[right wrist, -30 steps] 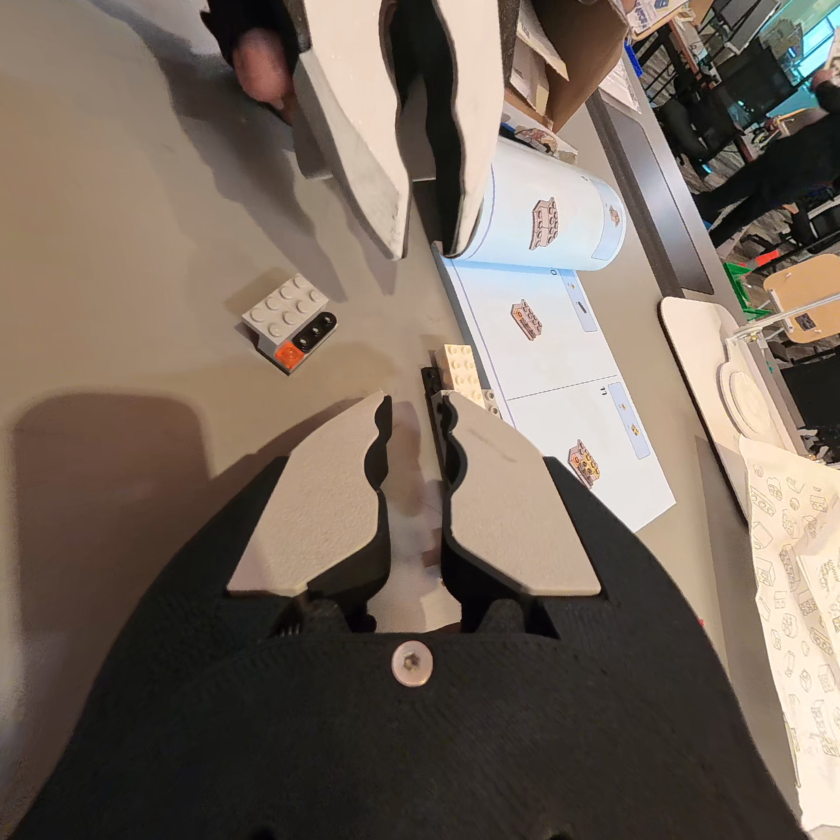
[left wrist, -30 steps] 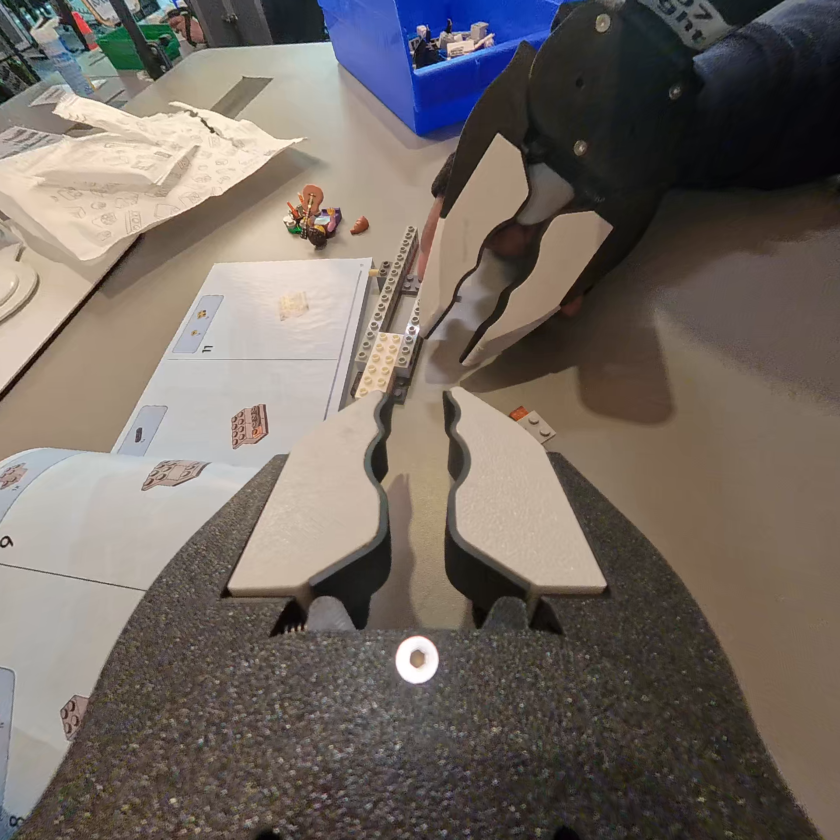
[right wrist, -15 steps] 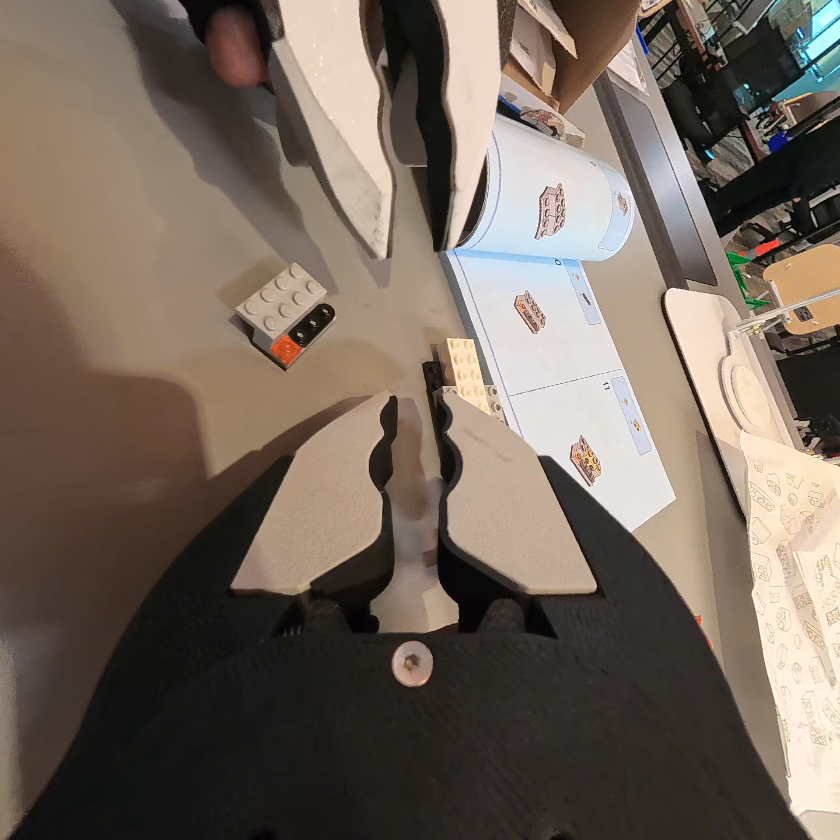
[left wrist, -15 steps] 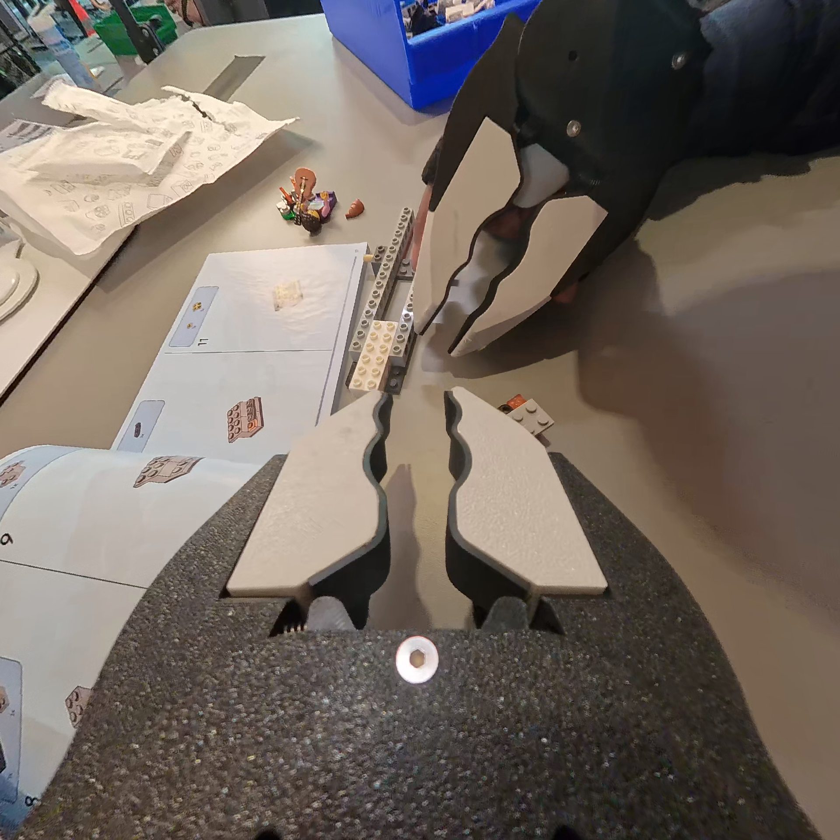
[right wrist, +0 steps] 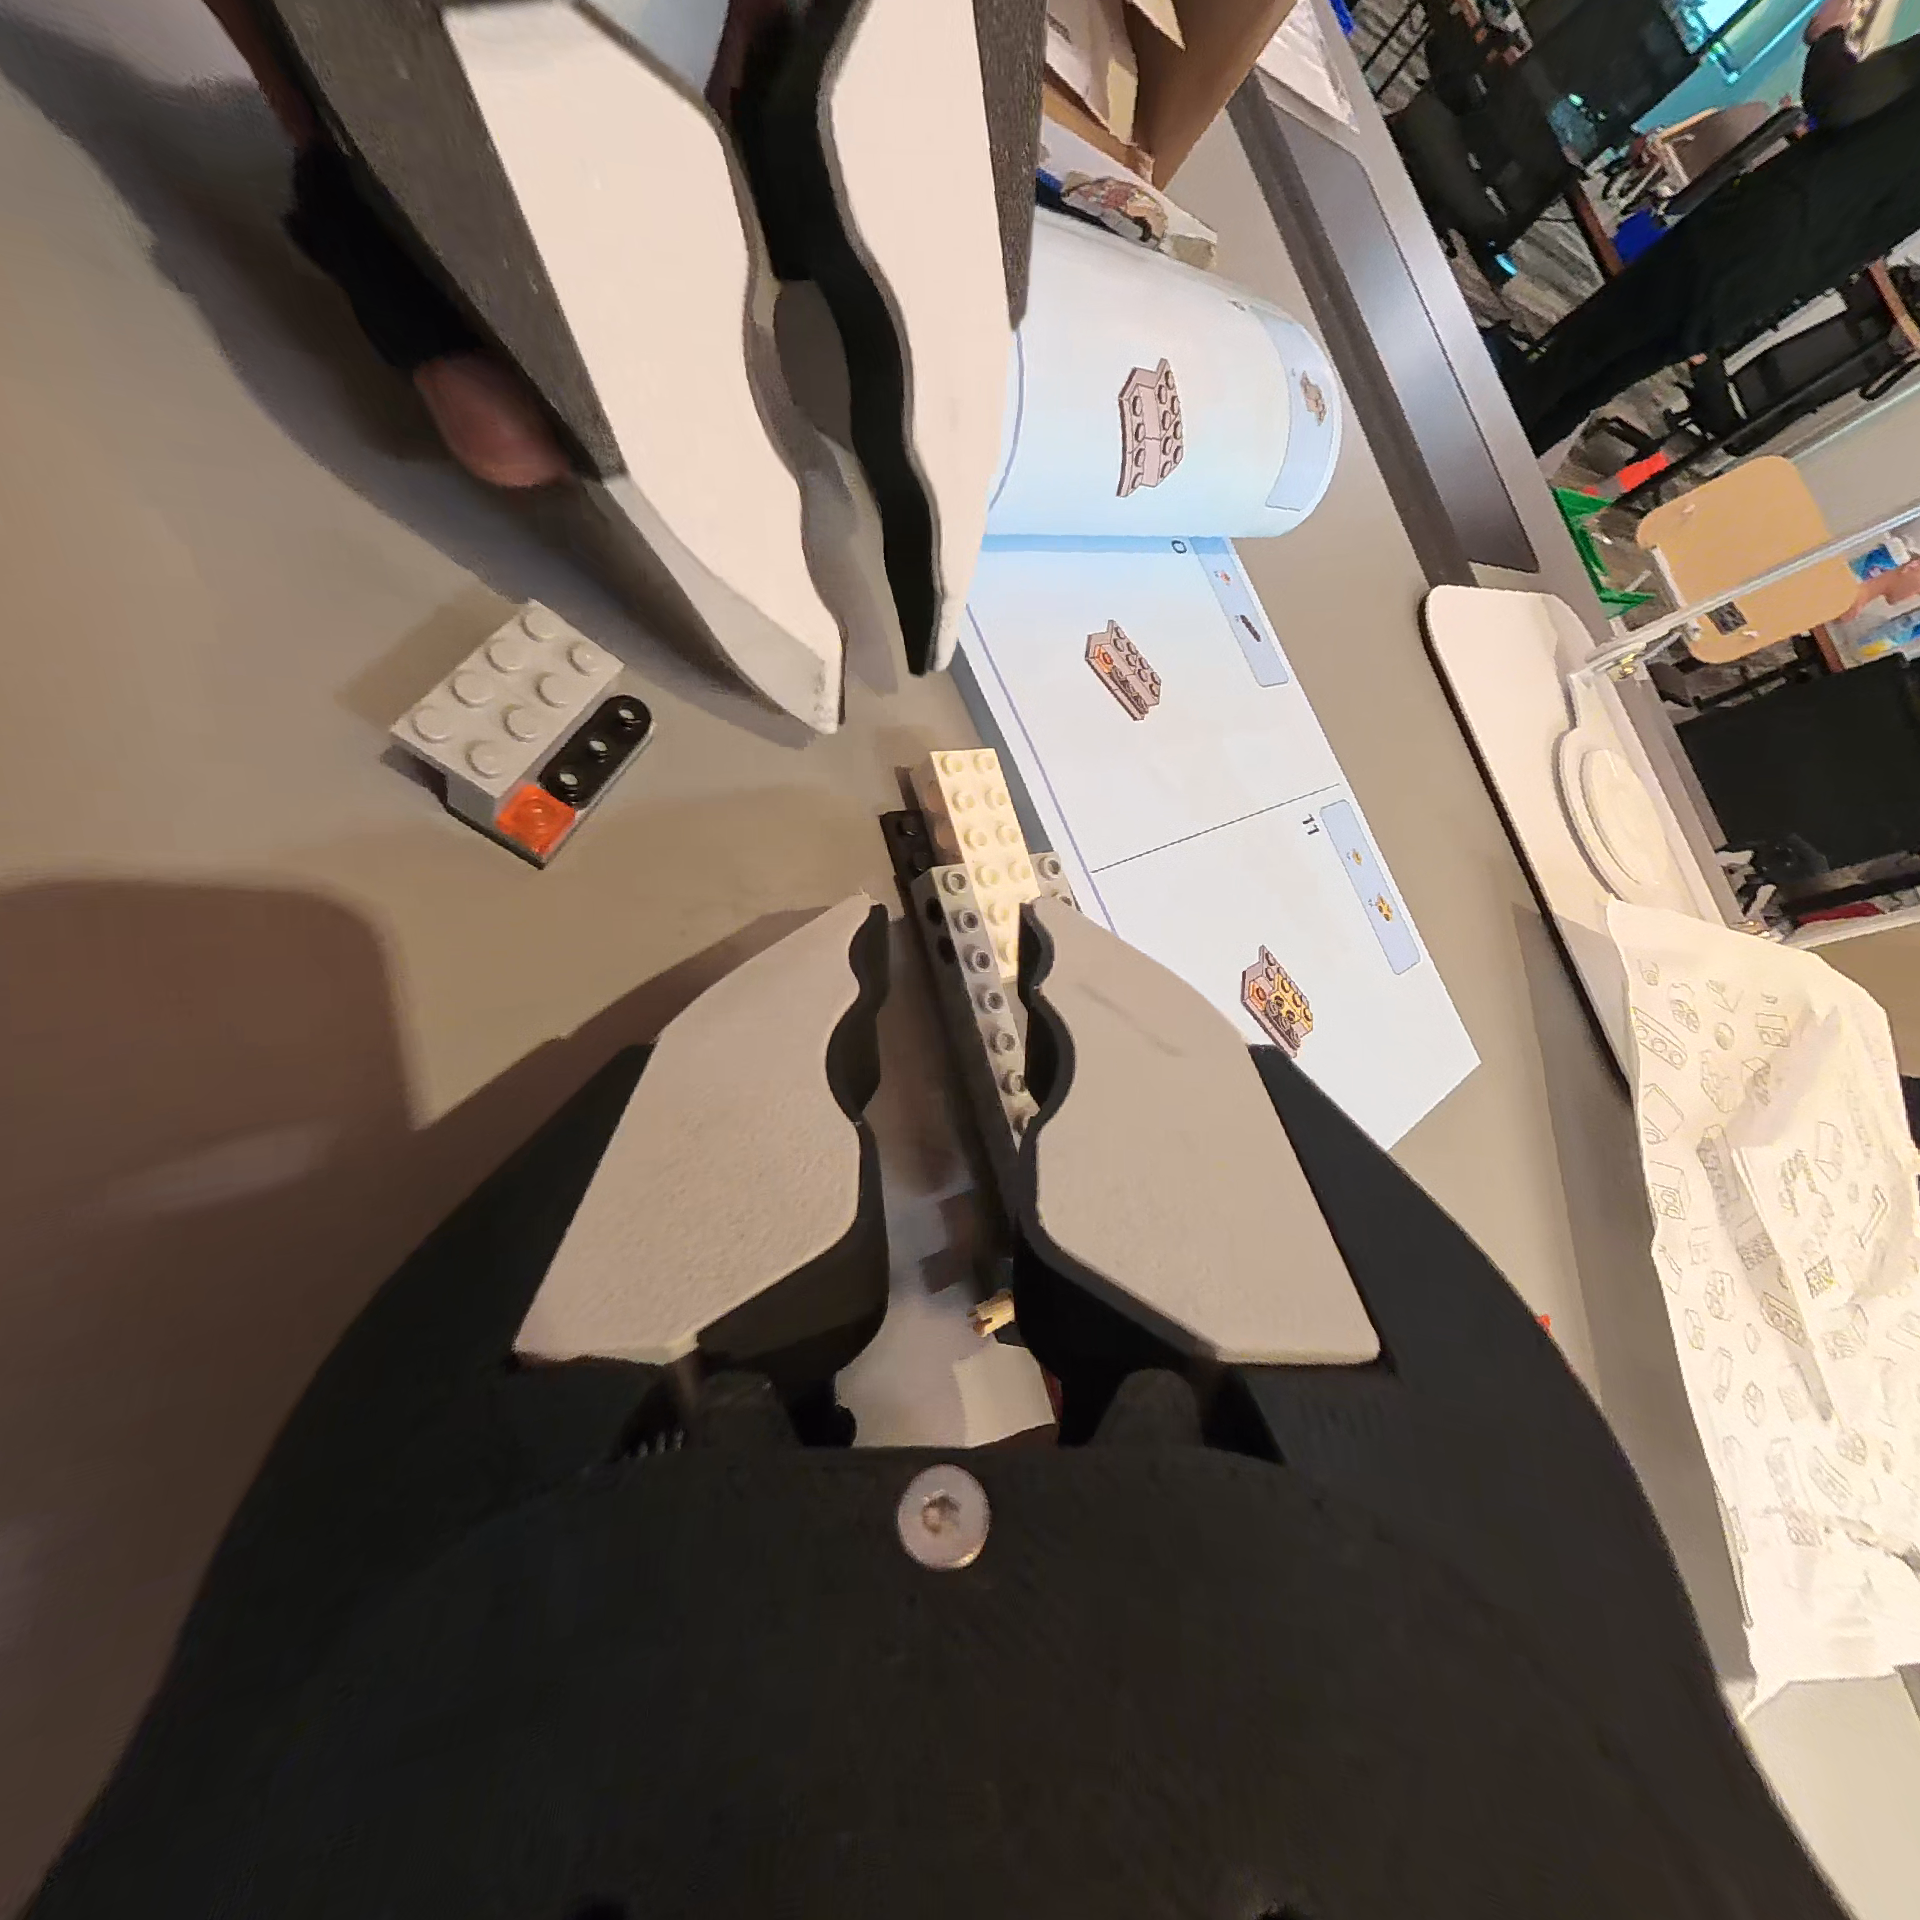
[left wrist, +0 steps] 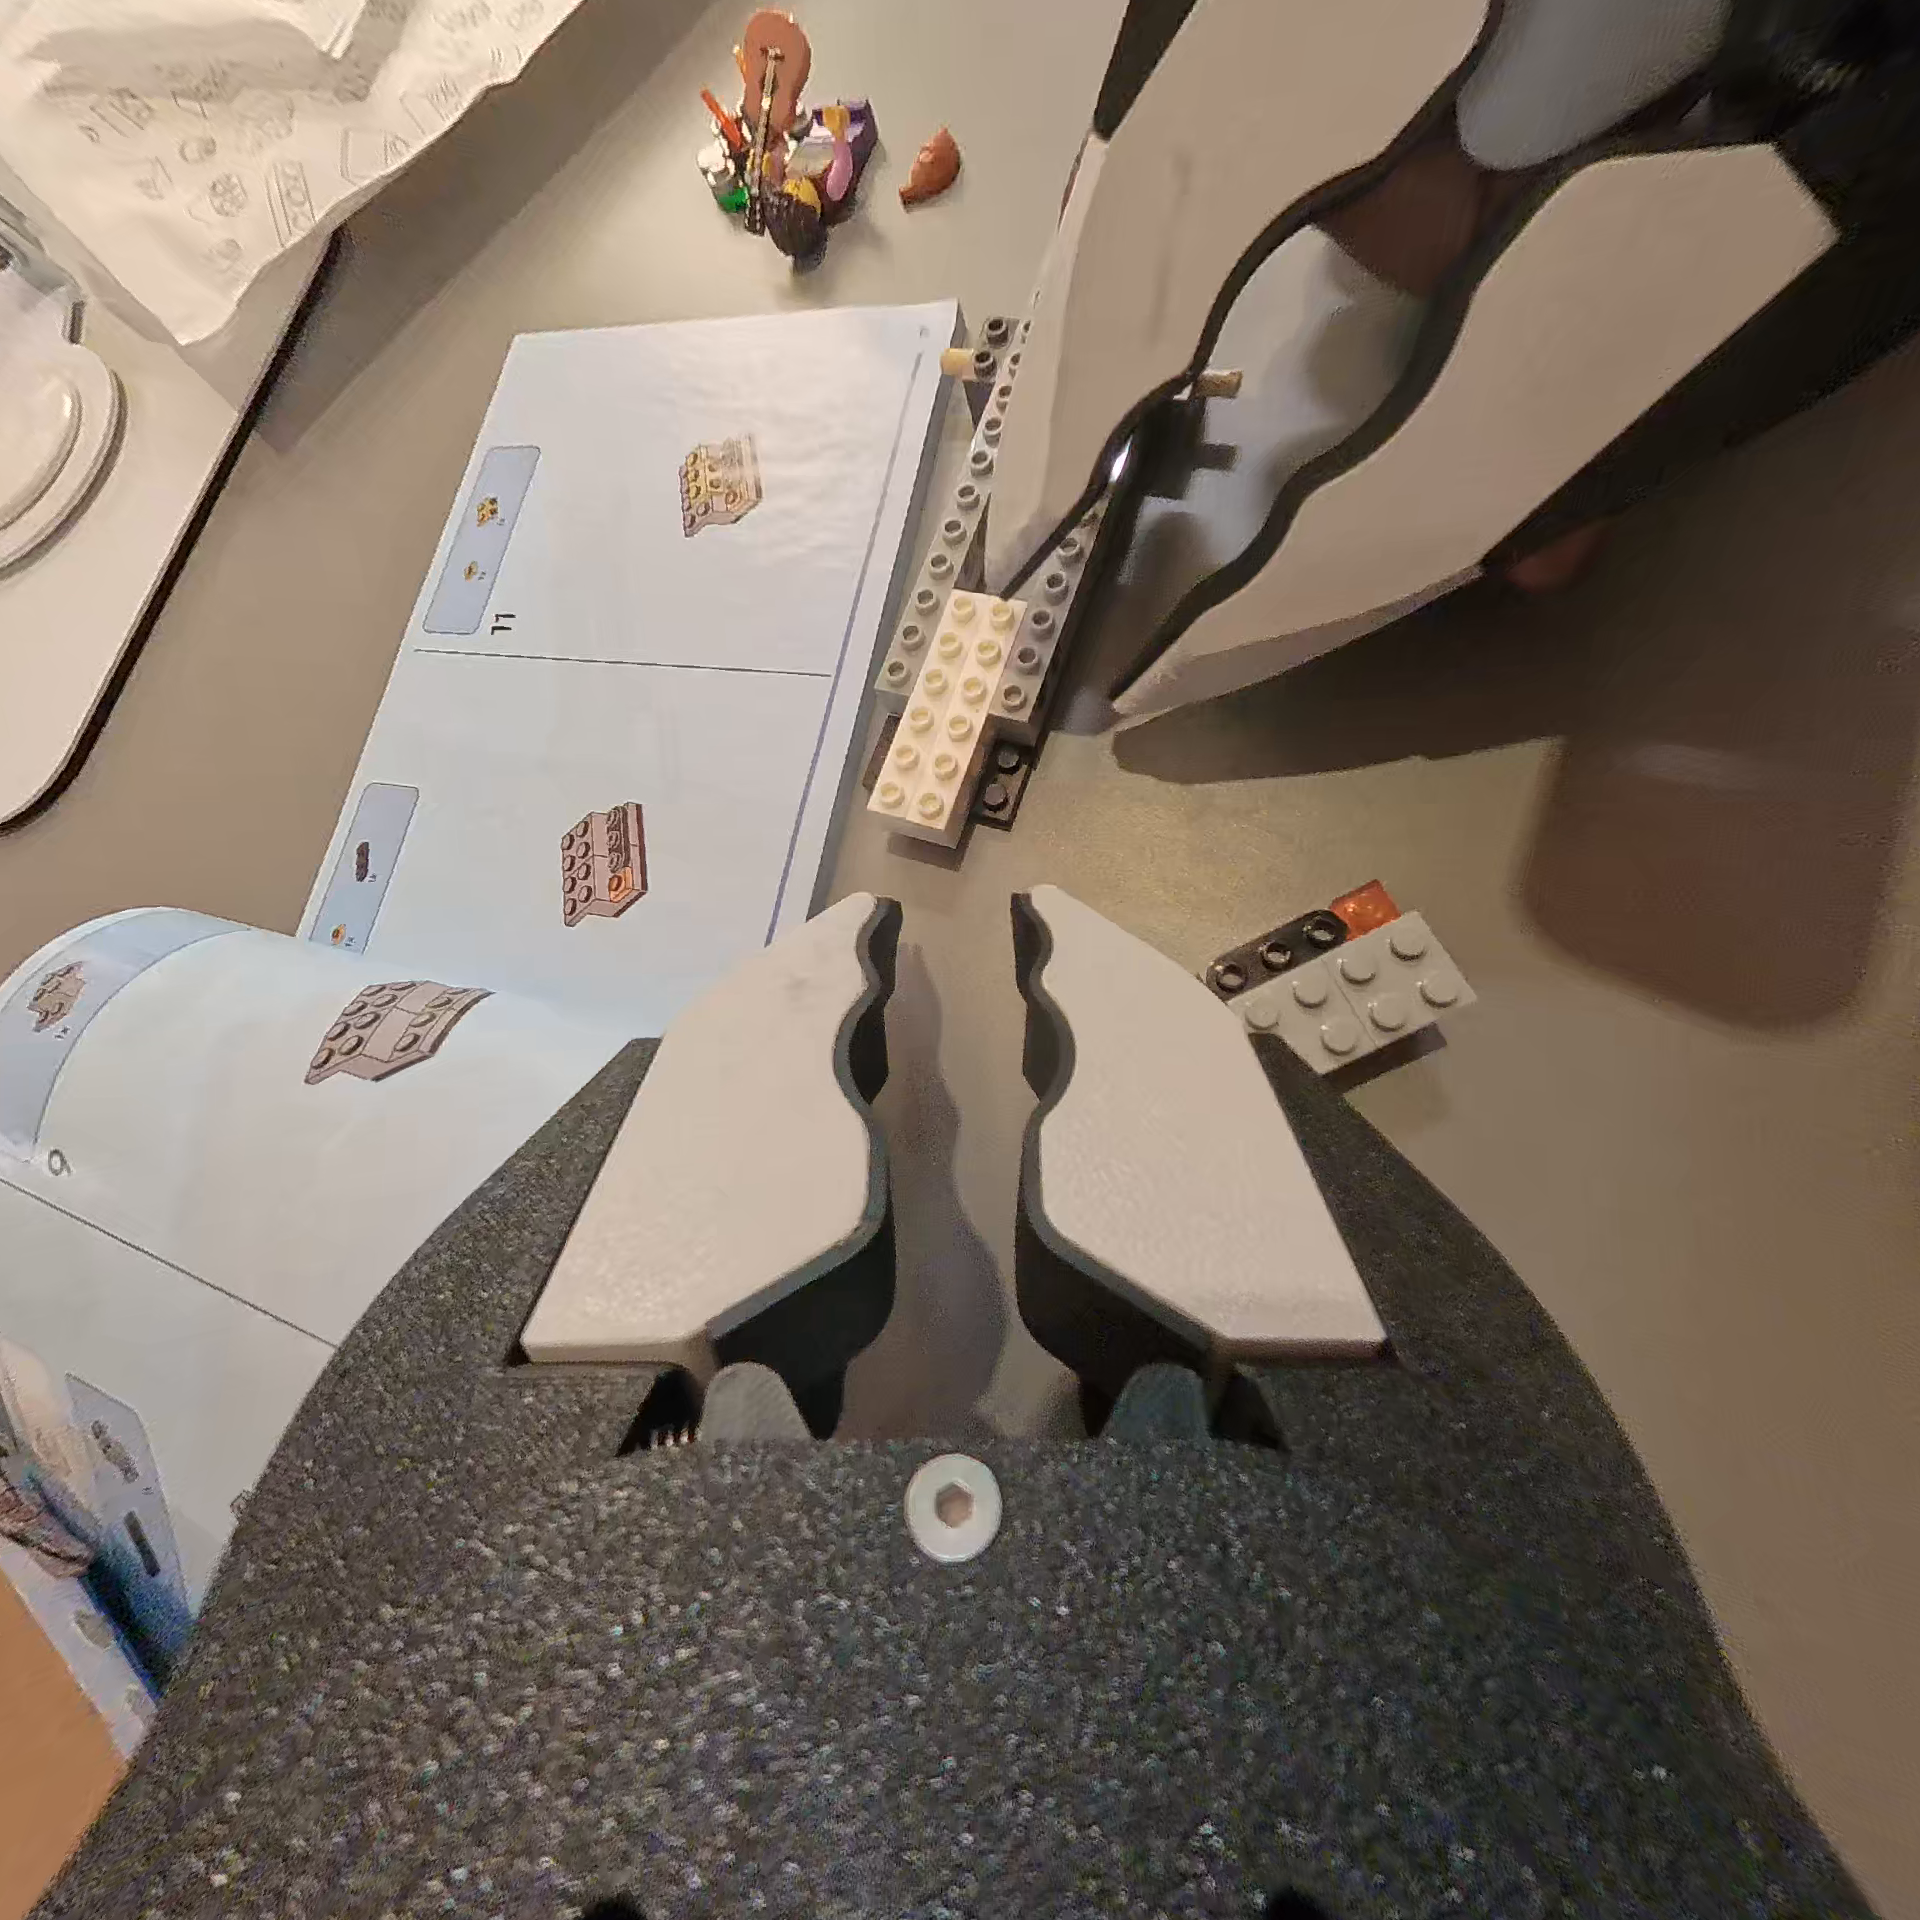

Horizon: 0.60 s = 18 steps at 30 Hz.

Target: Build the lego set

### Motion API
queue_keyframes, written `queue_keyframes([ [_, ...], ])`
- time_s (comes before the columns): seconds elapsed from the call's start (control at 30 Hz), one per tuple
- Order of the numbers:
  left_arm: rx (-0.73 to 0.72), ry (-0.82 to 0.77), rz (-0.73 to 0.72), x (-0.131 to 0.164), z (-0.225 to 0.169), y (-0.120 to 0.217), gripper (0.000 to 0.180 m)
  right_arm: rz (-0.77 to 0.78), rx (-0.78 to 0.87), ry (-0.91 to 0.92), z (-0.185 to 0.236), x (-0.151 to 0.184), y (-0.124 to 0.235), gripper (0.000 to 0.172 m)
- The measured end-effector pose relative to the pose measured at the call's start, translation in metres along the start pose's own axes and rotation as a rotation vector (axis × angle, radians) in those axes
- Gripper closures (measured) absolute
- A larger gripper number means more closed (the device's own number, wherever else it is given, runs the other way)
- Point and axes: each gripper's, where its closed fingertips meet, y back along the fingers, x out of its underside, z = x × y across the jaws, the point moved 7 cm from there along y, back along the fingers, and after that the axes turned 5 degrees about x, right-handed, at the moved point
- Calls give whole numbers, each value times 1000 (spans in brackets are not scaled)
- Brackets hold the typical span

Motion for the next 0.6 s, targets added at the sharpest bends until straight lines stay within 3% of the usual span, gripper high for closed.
queue_keyframes([
  [0.37, -3, 22, 31, -6, -1, -9, 160, -12, -47, -56, -4, 0, 1, 147],
  [0.6, -60, -53, -8, -9, -9, -7, 161, 13, -14, -59, -5, 0, -1, 147],
])
